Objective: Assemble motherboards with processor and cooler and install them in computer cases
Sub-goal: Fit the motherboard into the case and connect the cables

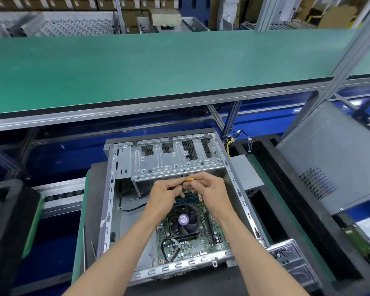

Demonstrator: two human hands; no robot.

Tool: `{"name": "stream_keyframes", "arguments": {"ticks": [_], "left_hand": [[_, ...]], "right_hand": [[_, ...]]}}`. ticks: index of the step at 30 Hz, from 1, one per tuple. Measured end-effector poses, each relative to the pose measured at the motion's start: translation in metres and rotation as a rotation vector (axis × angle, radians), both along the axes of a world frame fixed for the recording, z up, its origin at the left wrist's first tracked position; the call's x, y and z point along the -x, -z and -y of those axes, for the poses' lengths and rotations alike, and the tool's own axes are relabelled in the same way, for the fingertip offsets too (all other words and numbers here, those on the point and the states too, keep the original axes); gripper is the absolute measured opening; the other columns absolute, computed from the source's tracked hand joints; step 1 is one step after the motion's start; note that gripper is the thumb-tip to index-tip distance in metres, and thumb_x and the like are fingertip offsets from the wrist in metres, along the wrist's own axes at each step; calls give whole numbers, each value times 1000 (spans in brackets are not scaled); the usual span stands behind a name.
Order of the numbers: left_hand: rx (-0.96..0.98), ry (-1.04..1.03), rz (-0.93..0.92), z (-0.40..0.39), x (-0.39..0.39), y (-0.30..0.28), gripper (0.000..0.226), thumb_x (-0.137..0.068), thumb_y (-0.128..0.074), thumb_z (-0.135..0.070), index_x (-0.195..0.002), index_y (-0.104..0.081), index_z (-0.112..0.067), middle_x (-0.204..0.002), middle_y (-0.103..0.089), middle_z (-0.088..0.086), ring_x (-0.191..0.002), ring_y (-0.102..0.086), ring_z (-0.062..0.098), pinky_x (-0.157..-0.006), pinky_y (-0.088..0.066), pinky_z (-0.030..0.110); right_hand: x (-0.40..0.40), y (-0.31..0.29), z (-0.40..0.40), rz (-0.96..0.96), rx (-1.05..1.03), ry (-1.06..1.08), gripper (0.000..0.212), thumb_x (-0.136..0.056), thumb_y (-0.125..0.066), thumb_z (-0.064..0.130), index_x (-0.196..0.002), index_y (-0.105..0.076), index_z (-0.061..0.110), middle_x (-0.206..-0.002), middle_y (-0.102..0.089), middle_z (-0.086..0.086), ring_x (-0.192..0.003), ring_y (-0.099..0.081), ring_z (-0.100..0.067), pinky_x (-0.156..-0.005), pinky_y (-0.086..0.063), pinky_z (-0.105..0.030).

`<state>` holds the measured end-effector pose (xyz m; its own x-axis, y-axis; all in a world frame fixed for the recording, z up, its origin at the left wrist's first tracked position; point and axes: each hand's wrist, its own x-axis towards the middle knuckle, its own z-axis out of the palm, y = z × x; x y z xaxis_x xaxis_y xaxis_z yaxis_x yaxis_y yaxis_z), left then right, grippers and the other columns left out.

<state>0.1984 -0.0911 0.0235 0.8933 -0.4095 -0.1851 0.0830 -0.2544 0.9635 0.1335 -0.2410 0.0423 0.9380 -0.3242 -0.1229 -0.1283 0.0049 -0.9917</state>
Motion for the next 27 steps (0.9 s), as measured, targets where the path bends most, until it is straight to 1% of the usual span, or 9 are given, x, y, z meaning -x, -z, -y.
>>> {"name": "stream_keyframes", "arguments": {"ticks": [2, 5, 8, 12, 15, 17, 19, 22, 27], "left_hand": [[48, -20, -68, 0, 0, 3, 40, -97, -61, -9, -106, -76, -46, -67, -71, 1, -66, -52, 20, -65, -41, 34], [58, -31, -97, 1, -1, 5, 37, -98, -60, -10, -108, -76, -42, -61, -64, 1, -66, -44, 20, -63, -38, 31], [72, -42, -96, 1, 1, 3, 33, -99, -60, -13, -106, -77, -40, -61, -58, 1, -64, -46, 16, -60, -40, 25], [102, -31, -93, 1, 2, -1, 17, -97, -64, -29, -99, -79, -37, -58, -48, -5, -58, -43, 9, -52, -37, 17], [217, 11, -96, 1, 5, -3, 15, -95, -68, -24, -103, -80, -29, -56, -56, -20, -51, -49, -5, -52, -39, 8], [244, 17, -62, 0, 5, -4, 16, -93, -69, -22, -104, -80, -26, -60, -62, -21, -54, -55, -8, -54, -41, 4], [229, 13, -35, 1, 4, -4, 16, -94, -69, -23, -103, -80, -28, -71, -72, -14, -66, -66, -5, -64, -48, 8], [232, 10, -51, 2, 4, -2, 15, -95, -68, -21, -101, -80, -27, -94, -79, 2, -94, -75, 16, -86, -58, 27], [177, -5, -13, 4, 5, 0, 13, -94, -68, -24, -98, -80, -26, -95, -79, -1, -95, -74, 14, -88, -56, 32]], "right_hand": [[1, -1, 1, 17, -24, -7, 18, -95, -61, -3, -102, -74, 8, -90, -79, -7, -92, -75, -18, -84, -58, -26], [1, -1, 1, 29, -27, -19, 19, -94, -62, -3, -102, -75, 9, -91, -79, -6, -93, -75, -19, -87, -58, -27], [1, -2, 0, 35, -14, -23, 20, -94, -63, -2, -101, -76, 11, -91, -79, -5, -94, -75, -17, -84, -58, -26], [2, -3, -1, 44, 18, -24, 24, -92, -65, -2, -97, -78, 17, -94, -78, 1, -93, -73, -13, -82, -57, -23], [2, -4, -1, 47, 14, -22, 24, -92, -65, -2, -99, -79, 16, -95, -78, 0, -94, -73, -14, -84, -57, -24], [3, -4, -1, 45, -1, -16, 23, -92, -65, -3, -100, -79, 13, -95, -78, -2, -93, -73, -15, -84, -58, -26], [3, -5, -2, 45, -25, -11, 20, -90, -67, -3, -100, -78, 11, -92, -78, -5, -91, -75, -18, -83, -59, -27], [3, -5, -4, 43, -41, 10, 14, -90, -69, 0, -98, -77, 7, -88, -78, -8, -85, -76, -22, -76, -58, -24], [2, -5, -6, 45, -11, 57, 7, -89, -72, 2, -95, -77, 2, -82, -77, -11, -76, -76, -25, -71, -58, -24]]}}
